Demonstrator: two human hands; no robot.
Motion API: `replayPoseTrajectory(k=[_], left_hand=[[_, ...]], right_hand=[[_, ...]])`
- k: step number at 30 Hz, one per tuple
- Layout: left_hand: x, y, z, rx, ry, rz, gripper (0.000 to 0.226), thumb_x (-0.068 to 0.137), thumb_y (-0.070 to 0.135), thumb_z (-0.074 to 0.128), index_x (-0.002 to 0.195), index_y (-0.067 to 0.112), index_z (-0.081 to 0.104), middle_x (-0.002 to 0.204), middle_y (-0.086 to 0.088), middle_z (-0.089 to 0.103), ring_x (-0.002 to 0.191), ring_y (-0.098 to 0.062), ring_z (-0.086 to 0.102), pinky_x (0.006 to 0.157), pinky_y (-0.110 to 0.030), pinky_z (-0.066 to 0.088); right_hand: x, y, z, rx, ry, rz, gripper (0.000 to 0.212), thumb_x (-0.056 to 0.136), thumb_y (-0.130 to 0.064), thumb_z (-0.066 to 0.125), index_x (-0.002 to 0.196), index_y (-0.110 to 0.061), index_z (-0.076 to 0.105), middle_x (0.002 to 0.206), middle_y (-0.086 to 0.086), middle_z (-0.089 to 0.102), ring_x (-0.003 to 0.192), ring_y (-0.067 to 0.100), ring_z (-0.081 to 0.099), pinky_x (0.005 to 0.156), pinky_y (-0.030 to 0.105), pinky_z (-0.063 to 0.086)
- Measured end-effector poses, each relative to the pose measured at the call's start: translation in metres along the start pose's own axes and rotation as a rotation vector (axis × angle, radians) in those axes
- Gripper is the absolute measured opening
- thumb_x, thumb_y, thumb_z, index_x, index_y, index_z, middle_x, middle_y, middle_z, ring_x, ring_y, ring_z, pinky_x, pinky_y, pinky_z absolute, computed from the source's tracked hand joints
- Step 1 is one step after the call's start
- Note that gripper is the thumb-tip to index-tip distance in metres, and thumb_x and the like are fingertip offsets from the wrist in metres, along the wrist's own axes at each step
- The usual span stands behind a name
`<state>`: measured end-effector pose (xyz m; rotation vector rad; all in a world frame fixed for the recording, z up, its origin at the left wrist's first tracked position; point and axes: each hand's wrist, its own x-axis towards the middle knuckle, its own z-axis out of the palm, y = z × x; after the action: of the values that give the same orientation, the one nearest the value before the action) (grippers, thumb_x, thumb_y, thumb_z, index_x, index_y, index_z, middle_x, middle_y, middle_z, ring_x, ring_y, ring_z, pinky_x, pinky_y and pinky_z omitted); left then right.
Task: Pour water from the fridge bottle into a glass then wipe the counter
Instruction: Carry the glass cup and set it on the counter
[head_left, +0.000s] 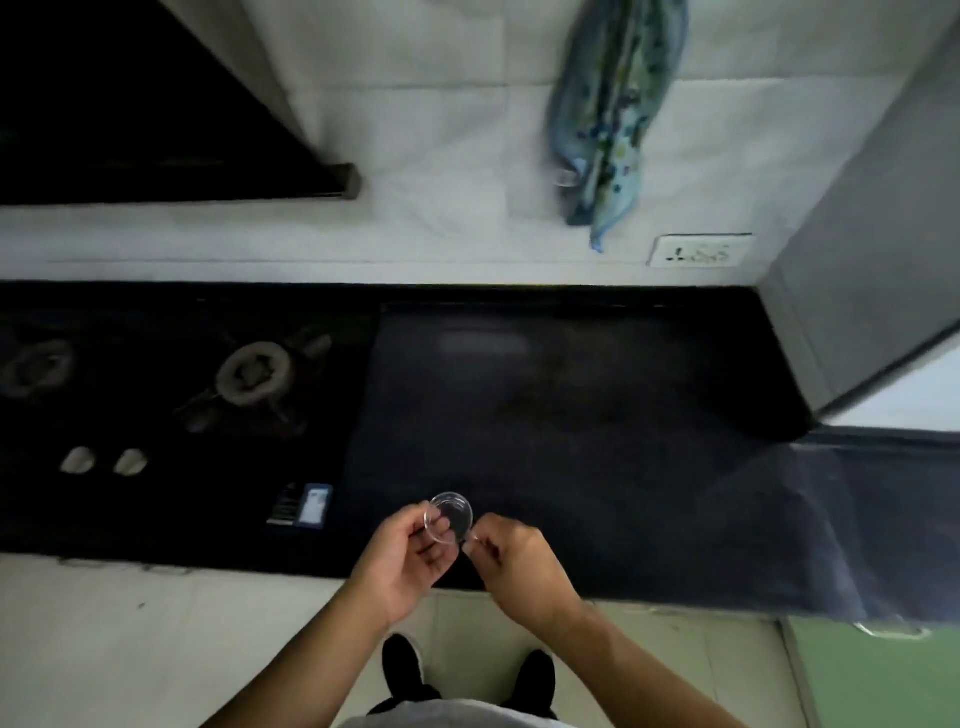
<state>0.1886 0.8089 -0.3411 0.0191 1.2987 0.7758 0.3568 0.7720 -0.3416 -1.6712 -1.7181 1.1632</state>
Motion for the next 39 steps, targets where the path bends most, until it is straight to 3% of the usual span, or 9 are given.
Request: replayPoseTrajectory(k=[5, 9, 13, 15, 18, 23, 30, 35, 39], left_hand=[[-0.044, 0.032, -0.066, -0.237, 0.047, 0.110, 0.016, 0.092, 0.021, 0.066, 0.085, 0.007, 0.067, 0.071, -0.009, 0.069, 0.068, -0.021, 0.064, 0.090, -0.039, 0.053], [-0.079, 0.060, -0.136, -0.327, 0.055, 0.206, 0.014, 0.090, 0.020, 0.067, 0.091, 0.007, 0.070, 0.075, -0.009, 0.069, 0.072, -0.023, 0.065, 0.082, -0.036, 0.055], [-0.108, 0.089, -0.218, -0.410, 0.101, 0.292, 0.022, 0.095, 0.020, 0.062, 0.108, 0.004, 0.069, 0.090, -0.014, 0.067, 0.090, -0.031, 0.065, 0.074, -0.034, 0.057], [-0.121, 0.106, -0.260, -0.451, 0.116, 0.324, 0.024, 0.094, 0.018, 0.062, 0.109, 0.002, 0.070, 0.086, -0.014, 0.068, 0.083, -0.027, 0.067, 0.069, -0.032, 0.058], [-0.142, 0.133, -0.335, -0.498, 0.135, 0.380, 0.018, 0.092, 0.017, 0.063, 0.095, 0.003, 0.073, 0.076, -0.011, 0.071, 0.062, -0.019, 0.068, 0.064, -0.031, 0.059], [-0.167, 0.172, -0.440, -0.546, 0.145, 0.440, 0.020, 0.089, 0.018, 0.065, 0.075, 0.009, 0.074, 0.074, -0.010, 0.070, 0.061, -0.020, 0.067, 0.066, -0.031, 0.056], [-0.159, 0.230, -0.548, -0.700, 0.173, 0.474, 0.013, 0.091, 0.015, 0.069, 0.089, 0.004, 0.062, 0.073, -0.013, 0.065, 0.064, -0.025, 0.061, 0.063, -0.033, 0.058], [-0.147, 0.293, -0.611, -0.720, 0.193, 0.553, 0.025, 0.081, 0.015, 0.075, 0.095, 0.000, 0.062, 0.077, -0.015, 0.065, 0.064, -0.026, 0.062, 0.065, -0.034, 0.056], [-0.134, 0.353, -0.662, -0.712, 0.319, 0.666, 0.018, 0.093, 0.012, 0.065, 0.104, -0.002, 0.059, 0.078, -0.013, 0.063, 0.063, -0.024, 0.061, 0.070, -0.036, 0.054]], right_hand=[[0.018, -0.068, 0.037, 0.017, -0.142, -0.195, 0.023, 0.092, -0.020, 0.066, 0.072, -0.023, 0.055, 0.058, -0.012, 0.049, 0.052, 0.006, 0.046, 0.051, 0.013, 0.034], [0.029, -0.129, 0.091, -0.013, -0.243, -0.287, 0.034, 0.092, -0.025, 0.066, 0.065, -0.034, 0.047, 0.054, -0.014, 0.047, 0.051, 0.006, 0.045, 0.050, 0.014, 0.033], [0.034, -0.187, 0.163, -0.092, -0.347, -0.321, 0.029, 0.092, -0.034, 0.062, 0.067, -0.030, 0.049, 0.060, -0.006, 0.053, 0.051, 0.007, 0.044, 0.051, 0.025, 0.039], [0.036, -0.217, 0.201, -0.120, -0.376, -0.330, 0.024, 0.092, -0.038, 0.061, 0.073, -0.023, 0.055, 0.065, 0.002, 0.060, 0.053, 0.011, 0.051, 0.053, 0.030, 0.044], [0.036, -0.270, 0.269, -0.130, -0.414, -0.346, 0.022, 0.091, -0.037, 0.062, 0.078, -0.020, 0.060, 0.070, 0.008, 0.065, 0.063, 0.021, 0.064, 0.060, 0.036, 0.051], [0.044, -0.339, 0.364, -0.148, -0.500, -0.344, 0.022, 0.092, -0.030, 0.065, 0.074, -0.019, 0.059, 0.068, 0.008, 0.065, 0.059, 0.014, 0.068, 0.061, 0.035, 0.054], [0.083, -0.417, 0.464, -0.157, -0.622, -0.335, 0.020, 0.092, -0.025, 0.065, 0.074, -0.018, 0.061, 0.071, 0.010, 0.066, 0.059, 0.016, 0.069, 0.052, 0.019, 0.047], [0.142, -0.469, 0.535, -0.158, -0.707, -0.353, 0.022, 0.091, -0.021, 0.066, 0.069, -0.023, 0.061, 0.063, 0.004, 0.065, 0.058, 0.015, 0.068, 0.057, 0.025, 0.050], [0.194, -0.516, 0.598, -0.158, -0.783, -0.408, 0.026, 0.093, -0.020, 0.066, 0.068, -0.024, 0.058, 0.061, -0.003, 0.062, 0.058, 0.010, 0.065, 0.055, 0.015, 0.048]])
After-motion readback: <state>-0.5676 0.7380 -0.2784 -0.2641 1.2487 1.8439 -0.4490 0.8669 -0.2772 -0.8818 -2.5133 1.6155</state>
